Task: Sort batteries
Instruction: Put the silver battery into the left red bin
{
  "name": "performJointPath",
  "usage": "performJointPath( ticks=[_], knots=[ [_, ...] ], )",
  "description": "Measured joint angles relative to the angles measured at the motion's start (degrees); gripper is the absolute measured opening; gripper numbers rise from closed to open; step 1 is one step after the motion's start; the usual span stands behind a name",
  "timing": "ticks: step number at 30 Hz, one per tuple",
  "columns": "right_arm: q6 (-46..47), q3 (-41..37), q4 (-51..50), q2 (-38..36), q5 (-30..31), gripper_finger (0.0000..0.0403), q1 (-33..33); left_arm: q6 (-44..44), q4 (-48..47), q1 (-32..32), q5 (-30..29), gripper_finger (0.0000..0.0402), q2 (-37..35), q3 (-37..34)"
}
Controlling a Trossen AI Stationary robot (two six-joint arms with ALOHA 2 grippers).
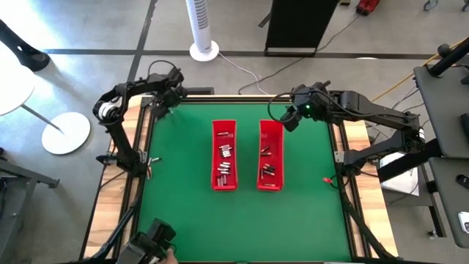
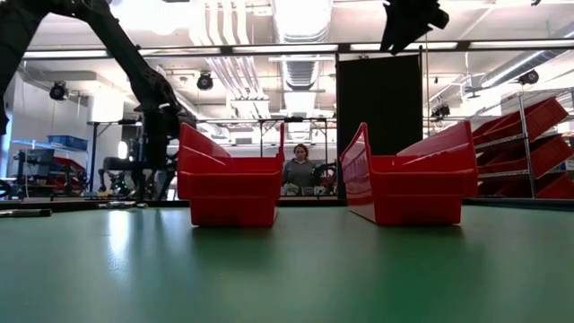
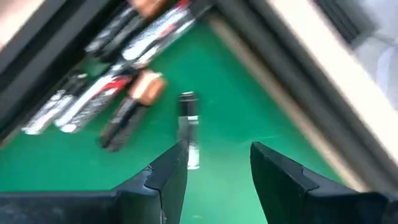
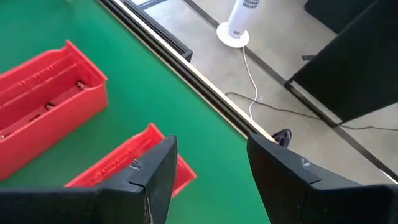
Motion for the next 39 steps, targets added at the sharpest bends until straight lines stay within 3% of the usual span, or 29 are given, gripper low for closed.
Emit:
performJointPath(
  ticks=[8,11,15,24,28,33,39],
  knots=[
    [1.26,0.00,0.46,0.01,-0.14,0.0189,0.04,-3.10,0.45,-0.08,-1.16,0.0155,0.04,0.15],
    [2.47,0.00,0.23,0.01,-0.24,0.0189,0.04,-7.64,0.32,-0.08,-0.94,0.0155,0.76,0.52],
    [2.80,0.00,-1.46,0.02,-0.37,0.0189,0.17,-15.55,-0.70,-1.18,3.71,0.0155,1.37,-0.02],
    [2.61,-0.01,-3.57,0.02,-0.34,0.0189,0.15,-23.38,-3.31,-3.09,1.75,0.0155,-1.19,0.06],
    [1.21,-0.01,-3.50,0.02,-0.21,0.0189,0.09,-16.11,-3.09,-3.12,-0.07,0.0155,-1.62,0.05],
    [-2.36,-0.02,-3.13,0.02,0.11,0.0189,0.00,6.98,-2.18,-3.50,-2.97,0.0155,-2.62,1.47],
    [-3.39,-0.11,-2.10,0.02,0.37,0.0189,0.00,8.86,-5.99,-3.54,-4.87,0.0155,-7.87,-3.01]
  ],
)
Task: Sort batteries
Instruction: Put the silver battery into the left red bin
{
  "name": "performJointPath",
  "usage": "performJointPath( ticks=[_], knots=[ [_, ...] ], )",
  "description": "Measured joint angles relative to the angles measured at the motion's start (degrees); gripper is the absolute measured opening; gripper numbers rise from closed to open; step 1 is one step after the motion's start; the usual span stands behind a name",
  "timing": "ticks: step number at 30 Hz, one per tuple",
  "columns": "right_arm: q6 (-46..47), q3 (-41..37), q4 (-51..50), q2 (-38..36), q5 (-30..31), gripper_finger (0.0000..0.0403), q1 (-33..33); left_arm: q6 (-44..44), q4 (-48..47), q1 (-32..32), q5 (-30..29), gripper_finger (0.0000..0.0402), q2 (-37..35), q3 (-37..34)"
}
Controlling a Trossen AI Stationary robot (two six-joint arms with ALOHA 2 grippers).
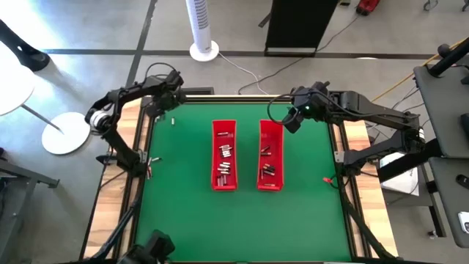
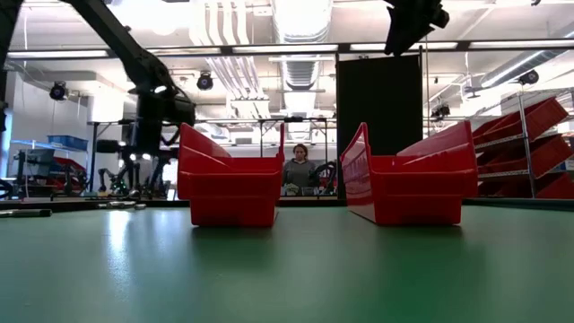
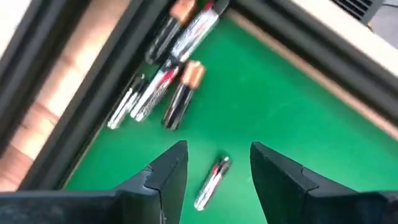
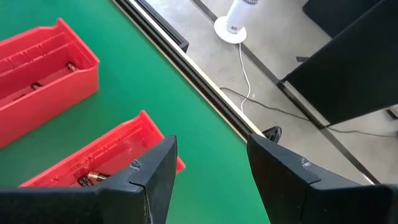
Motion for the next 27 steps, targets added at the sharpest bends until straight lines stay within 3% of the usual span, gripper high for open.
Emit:
performJointPath(
  ticks=[4,7,9,13,21,27],
  knots=[
    [1.98,-0.51,-0.09,0.00,0.00,0.0189,0.02,-0.38,6.06,-0.32,4.42,0.0155,-3.19,-6.45],
    [2.82,-1.42,-0.14,0.00,0.00,0.0189,0.04,-1.29,9.76,-0.68,3.37,0.0155,-3.80,-10.31],
    [2.25,-2.29,-0.17,0.00,-0.02,0.0189,0.04,-1.41,11.18,-1.80,0.47,0.0155,-4.18,-10.77],
    [-0.26,-4.13,-0.03,0.00,-0.04,0.0189,0.04,1.81,9.67,-3.45,0.06,0.0155,-3.19,-11.06],
    [-0.67,-4.96,0.03,0.00,-0.04,0.0189,0.04,3.39,14.20,-5.48,6.22,0.0155,-1.57,-13.23],
    [-0.56,-4.96,-0.21,-0.15,-1.07,0.0189,0.15,5.65,13.50,-6.12,5.96,0.0150,-0.22,-13.27]
  ],
)
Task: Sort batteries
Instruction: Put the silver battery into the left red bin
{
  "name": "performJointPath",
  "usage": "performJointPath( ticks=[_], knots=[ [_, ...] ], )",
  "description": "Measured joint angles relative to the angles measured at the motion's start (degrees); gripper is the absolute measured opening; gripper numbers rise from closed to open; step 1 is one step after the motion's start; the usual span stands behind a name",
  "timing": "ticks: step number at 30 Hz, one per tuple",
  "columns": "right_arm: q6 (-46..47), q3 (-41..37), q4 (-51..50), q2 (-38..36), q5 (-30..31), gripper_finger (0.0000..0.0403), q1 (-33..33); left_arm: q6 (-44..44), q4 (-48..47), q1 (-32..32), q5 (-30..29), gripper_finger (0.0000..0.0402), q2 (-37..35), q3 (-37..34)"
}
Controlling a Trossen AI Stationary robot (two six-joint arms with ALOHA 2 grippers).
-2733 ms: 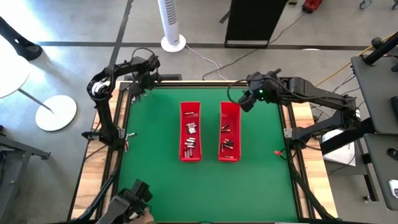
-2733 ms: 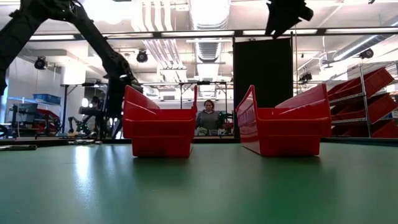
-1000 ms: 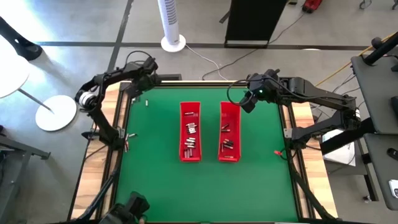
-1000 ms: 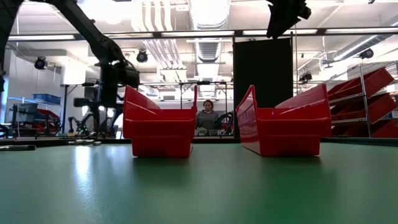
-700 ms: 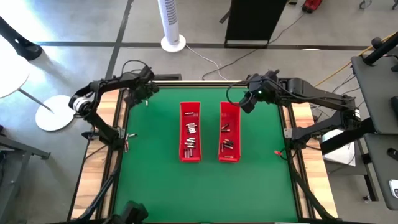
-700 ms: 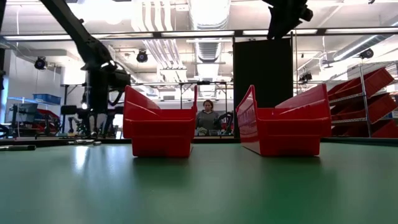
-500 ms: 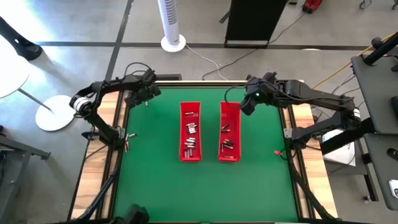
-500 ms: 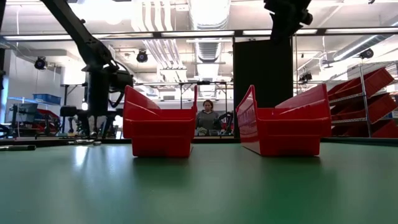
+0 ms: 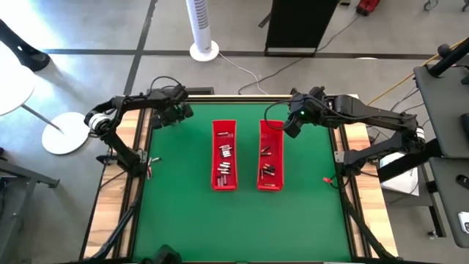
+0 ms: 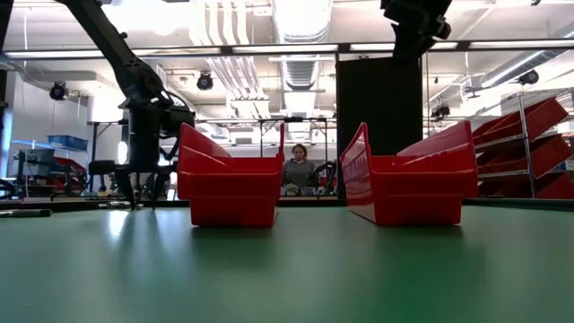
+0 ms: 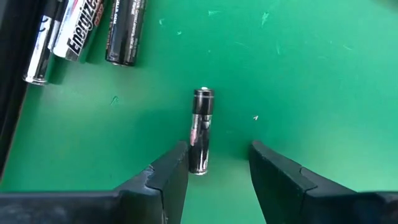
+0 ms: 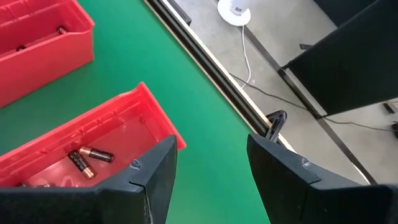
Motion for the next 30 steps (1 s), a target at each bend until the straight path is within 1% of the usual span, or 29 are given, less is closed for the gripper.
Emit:
performJointPath(
  ticks=[2,4,8,9,14,17,20,23,25,30],
  knots=[
    [0.00,0.00,0.01,-0.09,0.00,0.0189,0.00,-0.73,-0.08,-0.08,-0.28,0.0136,0.04,-0.02],
    [-0.06,0.00,0.02,-0.14,0.00,0.0189,0.00,-1.40,-0.38,-0.20,-1.07,0.0110,0.11,-0.15],
    [-0.15,0.00,-0.04,-0.29,0.00,0.0189,0.00,-2.02,-1.71,-0.19,-1.81,0.0027,0.64,-0.24],
    [-0.16,0.00,-0.19,-0.39,-0.01,0.0189,0.00,-2.03,-1.78,-0.20,-1.89,0.0017,0.72,-0.22],
    [-2.12,0.00,-0.46,-1.45,-0.04,0.0189,0.00,-1.09,-2.08,-0.21,-1.81,0.0012,0.71,0.08],
    [-4.16,0.00,-0.45,-2.87,-0.05,0.0189,0.00,2.33,-2.39,-0.89,-1.72,0.0006,-0.43,1.08],
    [-7.13,0.00,0.25,-4.63,0.00,0.0189,0.00,5.10,-2.67,-2.85,-1.02,0.0004,-1.85,2.07],
    [-10.88,0.00,2.01,-6.30,-0.03,0.0189,0.00,6.75,-2.23,-6.10,-2.14,0.0003,-4.12,3.61],
    [-12.80,0.00,3.13,-7.39,-0.03,0.0189,0.00,7.80,-2.70,-9.16,-4.36,0.0003,-5.28,4.42],
    [-14.67,0.00,5.21,-9.97,-0.04,0.0189,0.00,13.16,-2.60,-20.60,-7.82,0.0002,-8.72,8.17]
  ],
)
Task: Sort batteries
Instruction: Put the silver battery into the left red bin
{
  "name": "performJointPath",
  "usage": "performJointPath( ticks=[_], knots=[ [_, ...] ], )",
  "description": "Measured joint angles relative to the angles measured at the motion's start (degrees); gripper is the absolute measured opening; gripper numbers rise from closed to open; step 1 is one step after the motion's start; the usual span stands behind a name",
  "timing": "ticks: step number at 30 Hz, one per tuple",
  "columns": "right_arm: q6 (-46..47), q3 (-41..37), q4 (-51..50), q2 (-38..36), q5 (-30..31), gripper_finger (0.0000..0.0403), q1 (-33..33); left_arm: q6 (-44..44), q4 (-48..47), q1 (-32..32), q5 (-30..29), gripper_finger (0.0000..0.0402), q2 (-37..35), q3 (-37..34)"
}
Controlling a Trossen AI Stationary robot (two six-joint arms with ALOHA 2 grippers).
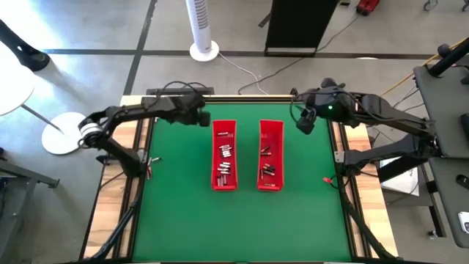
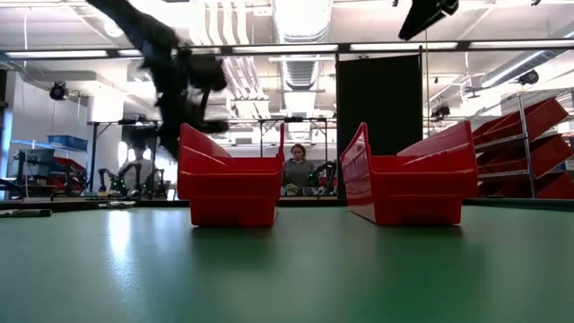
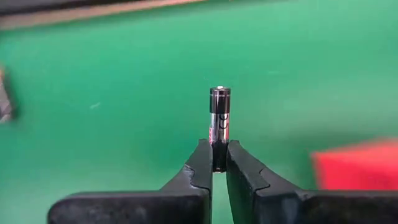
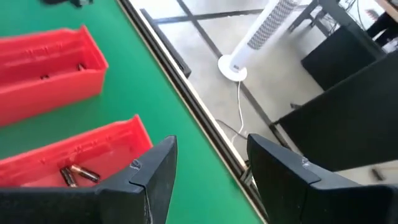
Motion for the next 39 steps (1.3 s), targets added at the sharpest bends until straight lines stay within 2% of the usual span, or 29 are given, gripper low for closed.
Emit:
performJointPath(
  ticks=[3,8,12,16,18,22,29,35,39],
  knots=[
    [3.78,0.14,-0.07,-1.25,-1.34,0.0189,0.43,2.22,-0.29,-7.92,-3.35,0.0002,-1.60,3.51],
    [9.57,2.62,0.12,-1.42,-14.13,0.0189,4.04,6.30,-3.68,-19.05,-10.76,0.0002,-3.11,11.95],
    [15.59,4.08,1.62,0.58,-16.05,0.0189,10.07,14.94,-5.99,-26.03,-16.64,0.0002,-4.62,20.09],
    [21.87,4.49,1.81,3.04,-16.79,0.0189,16.17,21.51,-6.05,-32.85,-17.40,0.0002,-5.56,28.15],
    [25.17,4.52,1.89,4.04,-17.62,0.0189,19.49,24.41,-6.05,-35.69,-15.98,0.0002,-5.35,31.55],
    [32.77,4.52,1.80,5.80,-18.33,0.0189,25.79,28.45,-5.89,-40.34,-14.93,0.0002,-3.82,35.78],
    [42.59,4.55,1.71,6.38,-17.44,0.0189,33.36,30.65,-7.51,-42.76,-12.13,0.0002,-1.11,32.90],
    [47.24,4.55,1.71,6.38,-15.97,0.0189,34.95,33.12,-11.60,-41.97,-11.10,0.0003,0.59,28.06],
    [47.10,4.57,1.84,6.81,-15.88,0.0189,35.04,34.51,-10.36,-39.87,-6.28,0.0004,2.94,24.85]
  ],
)
